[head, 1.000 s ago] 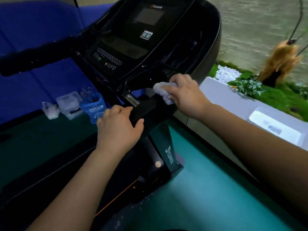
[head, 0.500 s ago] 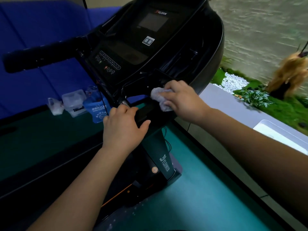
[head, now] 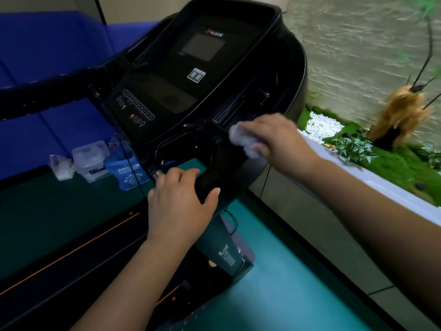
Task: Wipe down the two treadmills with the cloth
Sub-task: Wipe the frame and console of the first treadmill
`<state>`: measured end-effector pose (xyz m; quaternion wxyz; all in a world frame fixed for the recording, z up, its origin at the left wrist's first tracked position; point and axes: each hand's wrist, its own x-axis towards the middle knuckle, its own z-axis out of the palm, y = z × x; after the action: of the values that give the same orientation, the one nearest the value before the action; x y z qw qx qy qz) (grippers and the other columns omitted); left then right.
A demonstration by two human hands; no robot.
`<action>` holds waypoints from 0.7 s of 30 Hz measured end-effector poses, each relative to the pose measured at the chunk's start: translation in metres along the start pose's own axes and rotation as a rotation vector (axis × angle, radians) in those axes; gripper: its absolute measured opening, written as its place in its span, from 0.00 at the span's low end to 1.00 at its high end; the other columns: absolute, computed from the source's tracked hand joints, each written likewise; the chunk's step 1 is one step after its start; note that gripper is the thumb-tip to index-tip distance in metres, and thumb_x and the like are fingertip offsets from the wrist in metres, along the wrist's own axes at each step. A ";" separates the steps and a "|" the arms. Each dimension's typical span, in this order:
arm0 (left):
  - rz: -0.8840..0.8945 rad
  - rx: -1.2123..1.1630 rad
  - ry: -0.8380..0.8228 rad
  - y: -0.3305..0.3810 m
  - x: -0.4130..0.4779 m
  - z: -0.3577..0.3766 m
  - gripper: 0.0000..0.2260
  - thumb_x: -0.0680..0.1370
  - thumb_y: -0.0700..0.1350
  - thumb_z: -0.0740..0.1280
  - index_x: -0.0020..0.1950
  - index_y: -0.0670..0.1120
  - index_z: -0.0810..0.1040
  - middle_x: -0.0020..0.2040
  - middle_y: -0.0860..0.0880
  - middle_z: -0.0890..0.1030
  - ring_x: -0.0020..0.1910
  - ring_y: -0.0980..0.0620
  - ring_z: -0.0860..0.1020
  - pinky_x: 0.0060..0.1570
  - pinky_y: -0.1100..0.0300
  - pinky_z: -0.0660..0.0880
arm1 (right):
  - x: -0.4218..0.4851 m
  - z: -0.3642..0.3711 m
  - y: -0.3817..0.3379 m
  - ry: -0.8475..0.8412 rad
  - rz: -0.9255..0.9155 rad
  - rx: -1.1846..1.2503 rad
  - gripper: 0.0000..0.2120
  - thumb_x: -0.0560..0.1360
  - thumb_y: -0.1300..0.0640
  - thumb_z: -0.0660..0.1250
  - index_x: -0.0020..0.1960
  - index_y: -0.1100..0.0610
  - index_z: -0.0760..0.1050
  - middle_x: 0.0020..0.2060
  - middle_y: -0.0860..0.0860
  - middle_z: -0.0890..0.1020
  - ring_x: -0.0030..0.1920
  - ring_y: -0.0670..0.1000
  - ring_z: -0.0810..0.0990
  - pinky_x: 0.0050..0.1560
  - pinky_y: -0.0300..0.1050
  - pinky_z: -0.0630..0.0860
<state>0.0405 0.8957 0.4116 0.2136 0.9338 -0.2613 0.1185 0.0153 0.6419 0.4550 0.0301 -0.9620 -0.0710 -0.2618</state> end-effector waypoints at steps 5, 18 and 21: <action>-0.075 0.100 0.031 0.016 0.006 0.014 0.25 0.73 0.65 0.61 0.63 0.51 0.75 0.55 0.49 0.76 0.55 0.45 0.72 0.52 0.48 0.71 | 0.009 -0.003 0.041 0.010 -0.160 -0.015 0.16 0.79 0.47 0.60 0.57 0.55 0.81 0.52 0.54 0.81 0.50 0.60 0.78 0.51 0.54 0.75; -0.141 0.143 0.100 0.027 0.006 0.017 0.26 0.70 0.67 0.56 0.59 0.54 0.78 0.50 0.55 0.76 0.51 0.50 0.73 0.49 0.50 0.73 | 0.105 -0.062 0.193 0.026 -0.077 -0.115 0.14 0.72 0.60 0.64 0.55 0.62 0.82 0.52 0.61 0.82 0.51 0.65 0.78 0.57 0.54 0.72; -0.140 0.150 0.105 0.026 0.006 0.018 0.26 0.70 0.67 0.56 0.58 0.54 0.78 0.49 0.56 0.76 0.49 0.51 0.73 0.47 0.51 0.73 | 0.131 -0.068 0.202 0.008 -0.075 -0.114 0.13 0.73 0.65 0.67 0.56 0.65 0.81 0.54 0.62 0.81 0.54 0.64 0.79 0.61 0.52 0.69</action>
<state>0.0331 0.8644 0.4064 0.1644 0.9557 -0.1745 0.1710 0.1239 0.4513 0.5754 -0.0341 -0.9578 -0.0920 -0.2700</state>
